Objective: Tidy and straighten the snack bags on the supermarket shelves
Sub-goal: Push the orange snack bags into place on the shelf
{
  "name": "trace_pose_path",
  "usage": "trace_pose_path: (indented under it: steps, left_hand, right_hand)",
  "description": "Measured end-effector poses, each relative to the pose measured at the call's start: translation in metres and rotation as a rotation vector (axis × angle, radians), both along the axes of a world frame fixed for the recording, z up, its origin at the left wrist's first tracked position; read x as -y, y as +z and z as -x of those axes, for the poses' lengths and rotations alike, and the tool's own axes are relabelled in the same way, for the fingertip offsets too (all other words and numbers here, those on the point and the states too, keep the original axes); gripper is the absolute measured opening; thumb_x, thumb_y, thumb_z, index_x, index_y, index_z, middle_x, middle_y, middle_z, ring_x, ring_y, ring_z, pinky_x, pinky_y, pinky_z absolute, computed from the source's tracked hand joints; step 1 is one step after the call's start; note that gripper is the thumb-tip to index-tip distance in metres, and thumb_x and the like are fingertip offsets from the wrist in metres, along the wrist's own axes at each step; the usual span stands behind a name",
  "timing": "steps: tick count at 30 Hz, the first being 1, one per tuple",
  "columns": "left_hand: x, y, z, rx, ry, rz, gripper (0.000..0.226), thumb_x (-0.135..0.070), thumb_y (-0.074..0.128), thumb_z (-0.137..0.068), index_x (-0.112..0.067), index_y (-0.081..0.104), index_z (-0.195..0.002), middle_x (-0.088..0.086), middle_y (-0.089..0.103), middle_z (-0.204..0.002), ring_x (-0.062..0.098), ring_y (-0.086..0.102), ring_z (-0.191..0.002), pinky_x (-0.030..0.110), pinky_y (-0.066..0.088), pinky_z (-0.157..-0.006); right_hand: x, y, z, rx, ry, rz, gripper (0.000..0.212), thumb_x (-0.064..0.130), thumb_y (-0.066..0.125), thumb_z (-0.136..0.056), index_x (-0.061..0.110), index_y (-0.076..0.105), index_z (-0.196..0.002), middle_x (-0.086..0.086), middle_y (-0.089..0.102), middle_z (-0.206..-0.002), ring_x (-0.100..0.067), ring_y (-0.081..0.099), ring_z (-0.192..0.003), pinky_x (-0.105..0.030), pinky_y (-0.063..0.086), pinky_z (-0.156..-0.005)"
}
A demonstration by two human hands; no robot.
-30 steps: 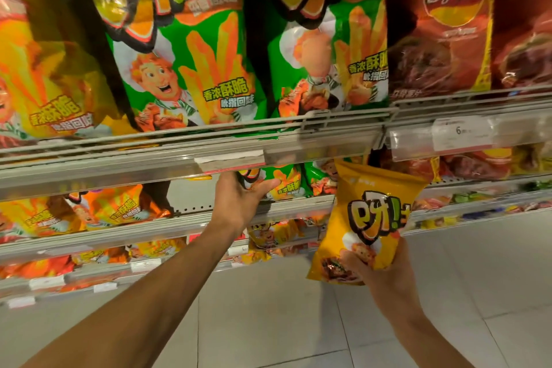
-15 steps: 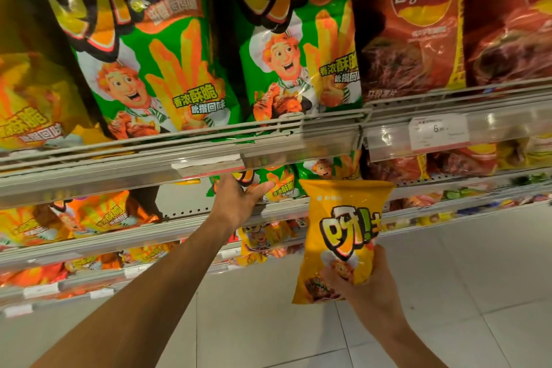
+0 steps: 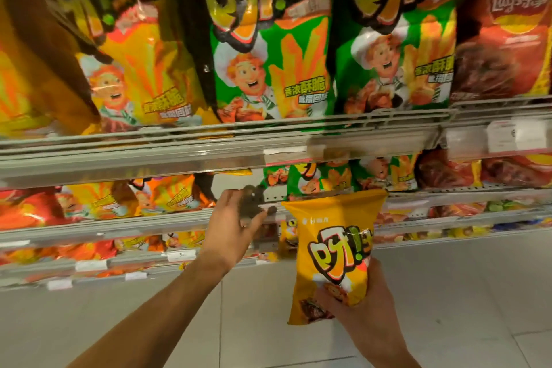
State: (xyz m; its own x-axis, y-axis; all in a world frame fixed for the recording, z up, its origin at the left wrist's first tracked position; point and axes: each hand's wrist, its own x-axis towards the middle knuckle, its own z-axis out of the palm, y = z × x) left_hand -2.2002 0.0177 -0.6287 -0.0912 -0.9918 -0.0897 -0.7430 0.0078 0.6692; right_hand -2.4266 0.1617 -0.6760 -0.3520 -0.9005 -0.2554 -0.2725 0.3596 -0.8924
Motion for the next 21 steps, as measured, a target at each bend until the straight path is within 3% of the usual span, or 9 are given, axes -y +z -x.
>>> trace_pose_path:
  steps: [4,6,8,9,11,13,15,17,21]
  left_hand:
    - [-0.019,-0.010,-0.073,0.258,-0.027,0.100,0.048,-0.029,0.066,-0.092,-0.014,0.053,-0.136,0.008,0.047,-0.134,0.028,0.054,-0.118,0.040,0.051,-0.095]
    - [-0.019,-0.016,-0.105,0.394,-0.051,0.125,0.049,-0.031,0.066,-0.091,-0.010,0.054,-0.134,0.011,0.048,-0.132,0.032,0.051,-0.119,0.042,0.048,-0.097]
    - [-0.016,-0.021,-0.128,0.545,-0.090,0.095,0.056,-0.039,0.060,-0.093,-0.012,0.048,-0.141,0.012,0.043,-0.138,0.031,0.044,-0.126,0.042,0.043,-0.103]
    - [-0.014,-0.024,-0.137,0.594,-0.121,0.078,0.060,-0.043,0.056,-0.094,-0.014,0.042,-0.145,0.012,0.038,-0.143,0.031,0.039,-0.130,0.042,0.040,-0.107]
    - [-0.011,-0.032,-0.149,0.647,-0.191,0.065,0.069,-0.048,0.049,-0.095,-0.018,0.028,-0.154,0.012,0.028,-0.151,0.031,0.029,-0.139,0.041,0.032,-0.115]
    - [-0.009,-0.037,-0.154,0.693,-0.244,0.077,0.074,-0.051,0.044,-0.096,-0.018,0.018,-0.157,0.013,0.023,-0.154,0.032,0.021,-0.143,0.040,0.024,-0.120]
    - [-0.010,-0.038,-0.156,0.710,-0.271,0.088,0.077,-0.053,0.041,-0.096,-0.016,0.014,-0.158,0.015,0.022,-0.154,0.033,0.020,-0.143,0.042,0.023,-0.120]
    - [-0.011,-0.037,-0.157,0.691,-0.276,0.087,0.079,-0.055,0.040,-0.096,-0.015,0.010,-0.158,0.014,0.023,-0.153,0.034,0.019,-0.143,0.042,0.024,-0.119]
    - [-0.012,-0.036,-0.159,0.678,-0.295,0.069,0.086,-0.058,0.042,-0.094,-0.016,0.004,-0.159,0.012,0.023,-0.152,0.034,0.017,-0.144,0.042,0.022,-0.121]
  right_hand:
    - [0.011,0.012,-0.065,-0.048,0.066,0.029,0.091,0.030,0.099,-0.057,0.025,0.051,-0.134,0.011,0.068,-0.114,-0.014,0.066,-0.103,-0.036,0.054,-0.085]
    - [0.017,0.016,-0.093,-0.092,0.088,0.056,0.087,0.046,0.095,-0.060,0.032,0.049,-0.133,0.013,0.064,-0.118,-0.011,0.064,-0.106,-0.028,0.054,-0.086]
    - [0.031,0.022,-0.115,-0.107,0.150,0.049,0.080,0.059,0.087,-0.063,0.041,0.045,-0.129,0.023,0.056,-0.122,0.003,0.058,-0.109,-0.015,0.048,-0.087]
    - [0.042,0.023,-0.124,-0.130,0.196,0.027,0.078,0.061,0.084,-0.067,0.039,0.044,-0.131,0.021,0.054,-0.125,0.003,0.056,-0.112,-0.016,0.046,-0.090]
    - [0.070,0.025,-0.139,-0.179,0.206,-0.023,0.076,0.055,0.079,-0.077,0.026,0.044,-0.138,0.004,0.055,-0.132,-0.015,0.057,-0.121,-0.033,0.050,-0.098]
    - [0.102,0.034,-0.153,-0.254,0.086,-0.011,0.076,0.056,0.077,-0.076,0.021,0.044,-0.134,-0.006,0.060,-0.127,-0.029,0.060,-0.117,-0.042,0.051,-0.096]
    - [0.128,0.044,-0.161,-0.327,0.020,0.029,0.083,0.060,0.084,-0.065,0.019,0.046,-0.126,-0.006,0.063,-0.121,-0.031,0.061,-0.111,-0.041,0.051,-0.089]
    - [0.149,0.048,-0.166,-0.316,-0.010,0.063,0.094,0.059,0.089,-0.057,0.017,0.045,-0.129,-0.007,0.063,-0.124,-0.031,0.060,-0.114,-0.047,0.052,-0.093]
    - [0.184,0.047,-0.174,-0.318,-0.085,0.146,0.099,0.057,0.088,-0.062,0.014,0.043,-0.139,-0.008,0.059,-0.137,-0.030,0.054,-0.127,-0.050,0.048,-0.103]
